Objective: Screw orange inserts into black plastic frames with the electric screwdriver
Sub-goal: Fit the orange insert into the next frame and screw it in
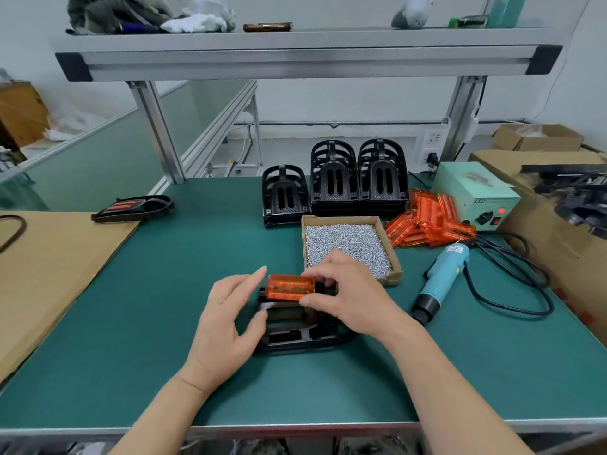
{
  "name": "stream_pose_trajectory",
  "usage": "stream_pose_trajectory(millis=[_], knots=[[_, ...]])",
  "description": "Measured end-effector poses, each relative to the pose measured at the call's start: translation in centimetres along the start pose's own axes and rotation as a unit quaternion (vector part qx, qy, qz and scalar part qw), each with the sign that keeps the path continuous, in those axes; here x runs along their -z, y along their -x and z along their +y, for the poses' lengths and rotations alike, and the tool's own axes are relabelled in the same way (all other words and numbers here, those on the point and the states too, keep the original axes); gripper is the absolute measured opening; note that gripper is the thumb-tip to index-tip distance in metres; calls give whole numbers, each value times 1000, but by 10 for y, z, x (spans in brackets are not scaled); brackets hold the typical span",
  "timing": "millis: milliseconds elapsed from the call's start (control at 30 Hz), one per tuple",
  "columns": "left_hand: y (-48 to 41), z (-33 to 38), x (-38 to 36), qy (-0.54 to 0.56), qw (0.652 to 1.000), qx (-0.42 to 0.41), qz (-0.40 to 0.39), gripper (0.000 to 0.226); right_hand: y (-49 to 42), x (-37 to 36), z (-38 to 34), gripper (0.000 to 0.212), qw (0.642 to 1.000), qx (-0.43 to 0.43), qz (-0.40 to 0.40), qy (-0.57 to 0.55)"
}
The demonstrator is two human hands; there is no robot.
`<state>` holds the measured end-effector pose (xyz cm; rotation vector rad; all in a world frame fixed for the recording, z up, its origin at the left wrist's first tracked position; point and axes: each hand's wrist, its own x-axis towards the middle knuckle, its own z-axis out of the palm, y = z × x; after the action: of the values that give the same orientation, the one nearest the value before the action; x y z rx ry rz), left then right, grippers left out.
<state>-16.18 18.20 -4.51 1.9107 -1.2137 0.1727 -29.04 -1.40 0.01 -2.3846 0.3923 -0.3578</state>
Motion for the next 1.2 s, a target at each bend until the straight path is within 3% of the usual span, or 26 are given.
stream_pose_trajectory(millis=[133, 333, 500, 700, 800, 1200], knots=[[-1, -5, 1, 46, 995, 72, 51, 52, -2, 4, 5, 32, 997, -30, 45, -57], [-4, -12, 1, 76, 989, 103, 78, 27, 1, -2, 5, 32, 999, -26, -5, -32], [-4, -14, 2, 93, 987, 120, 44, 25, 1, -11, -1, 44, 997, -37, -60, 26], [-6, -10, 0, 63, 990, 118, -48, 25, -2, -13, -4, 46, 992, -58, -70, 83], [-7, -9, 0, 46, 990, 119, -53, 26, -2, -13, -4, 47, 992, -57, -80, 77], [-7, -4, 2, 34, 988, 133, -73, 18, -2, -22, -4, 11, 995, -48, -41, 82]])
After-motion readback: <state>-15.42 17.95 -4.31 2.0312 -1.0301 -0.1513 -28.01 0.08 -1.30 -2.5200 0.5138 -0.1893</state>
